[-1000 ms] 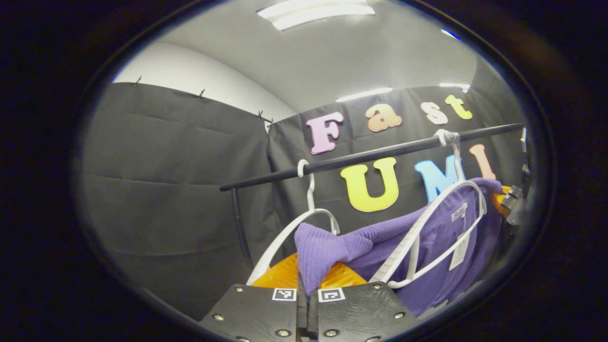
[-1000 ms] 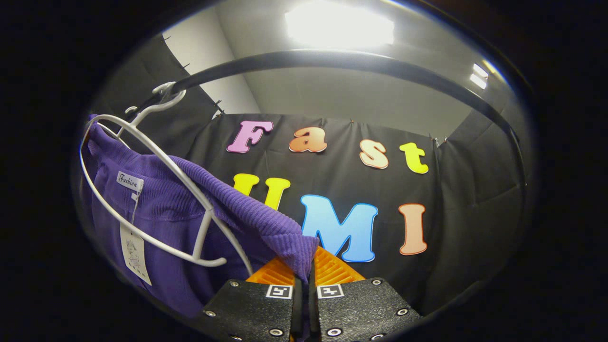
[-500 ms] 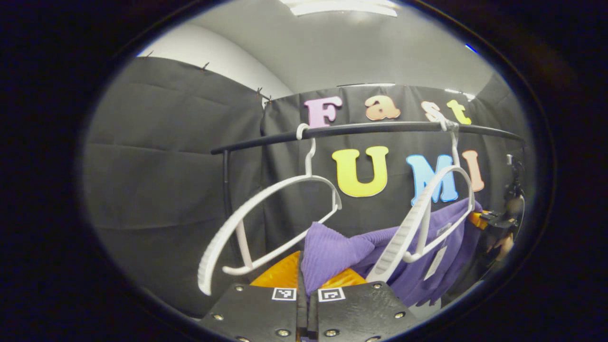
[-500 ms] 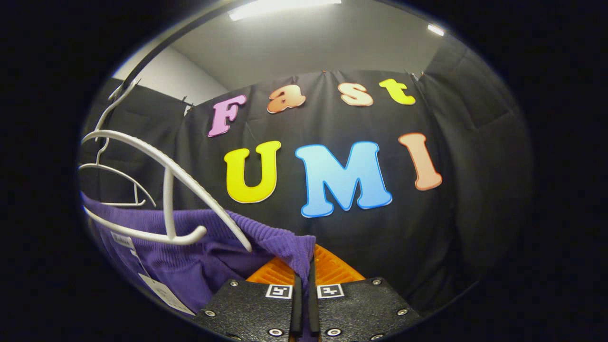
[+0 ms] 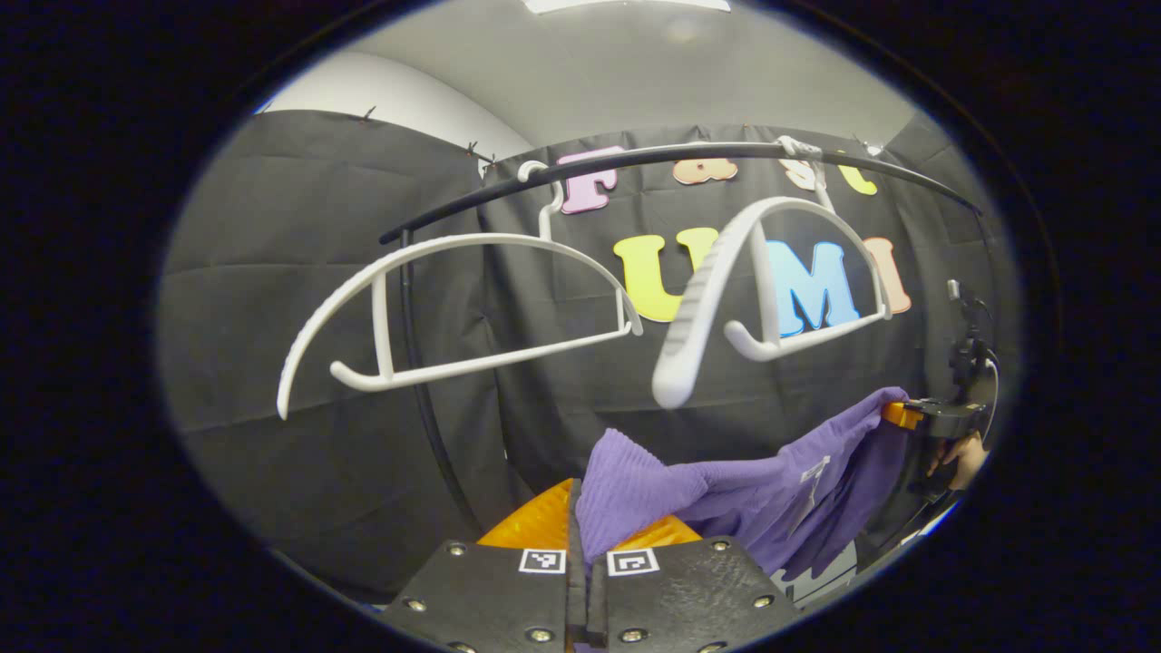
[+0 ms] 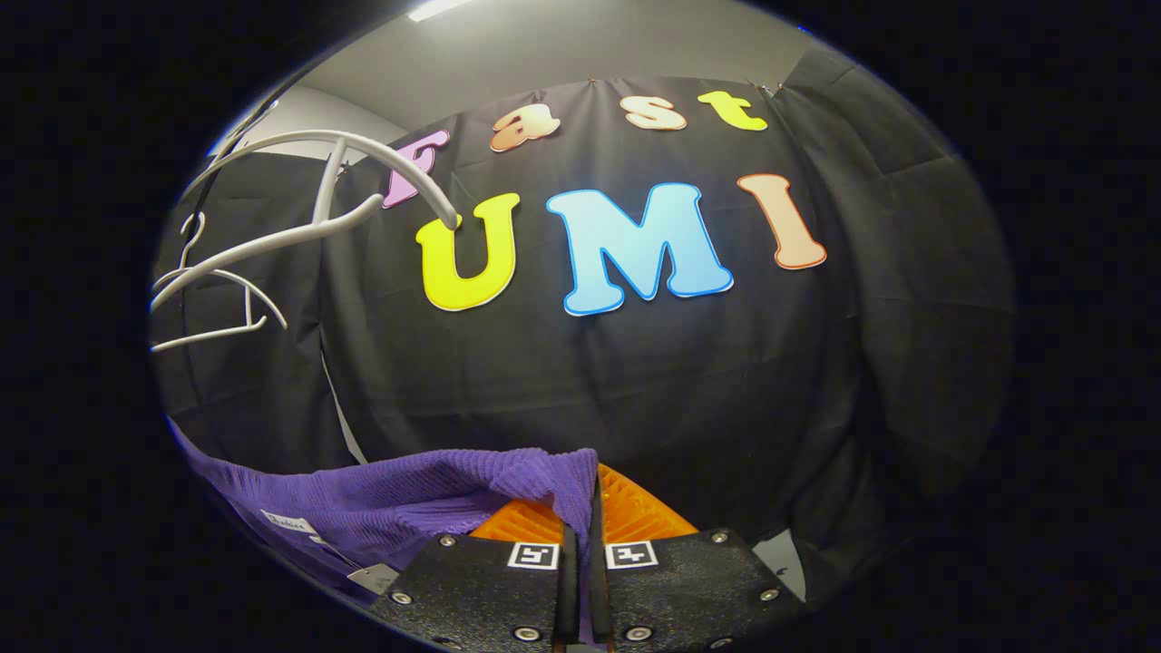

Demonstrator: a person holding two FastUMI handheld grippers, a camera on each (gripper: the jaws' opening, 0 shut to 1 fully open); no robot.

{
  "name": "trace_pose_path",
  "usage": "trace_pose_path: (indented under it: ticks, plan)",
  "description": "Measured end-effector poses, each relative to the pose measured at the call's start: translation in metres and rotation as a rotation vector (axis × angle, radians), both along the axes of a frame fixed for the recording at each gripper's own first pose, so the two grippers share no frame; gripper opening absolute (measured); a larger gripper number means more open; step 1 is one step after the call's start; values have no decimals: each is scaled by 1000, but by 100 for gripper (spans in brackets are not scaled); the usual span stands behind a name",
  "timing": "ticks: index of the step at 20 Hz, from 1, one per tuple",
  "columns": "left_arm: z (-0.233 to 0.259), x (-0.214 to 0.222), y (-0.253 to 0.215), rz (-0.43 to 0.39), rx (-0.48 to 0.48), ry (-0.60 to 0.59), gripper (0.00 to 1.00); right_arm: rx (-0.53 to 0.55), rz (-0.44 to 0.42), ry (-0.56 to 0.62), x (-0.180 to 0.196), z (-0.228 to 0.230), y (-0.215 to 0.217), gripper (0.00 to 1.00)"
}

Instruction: Grasp the clothes on the hanger with both hands and then place them into the laundry hamper below.

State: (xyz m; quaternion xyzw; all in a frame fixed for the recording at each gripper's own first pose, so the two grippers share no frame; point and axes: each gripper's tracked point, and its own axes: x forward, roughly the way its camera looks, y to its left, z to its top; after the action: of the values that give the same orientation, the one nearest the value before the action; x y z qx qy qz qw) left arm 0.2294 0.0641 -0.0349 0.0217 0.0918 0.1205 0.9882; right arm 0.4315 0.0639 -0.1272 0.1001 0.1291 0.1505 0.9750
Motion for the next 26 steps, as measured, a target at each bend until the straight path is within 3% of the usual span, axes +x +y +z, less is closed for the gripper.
trace_pose_path:
  ticks: [7,14,15,17,26]
  plan:
    - [-9,-44,-16,-26,-74,-21,1,-15,27,-36,-67,20,-11,5]
    - [22,-70,-39,-159,-113,-95,2,-1,1,-110,-138,77,-15,5]
    - [28,-72,-42,-181,-117,-107,7,2,-1,-118,-148,85,-14,5]
    - [40,-85,-49,-217,-113,-127,0,16,-13,-122,-171,97,-13,5]
    - [57,-123,-87,-405,-144,-190,1,43,-26,-157,-264,131,4,5]
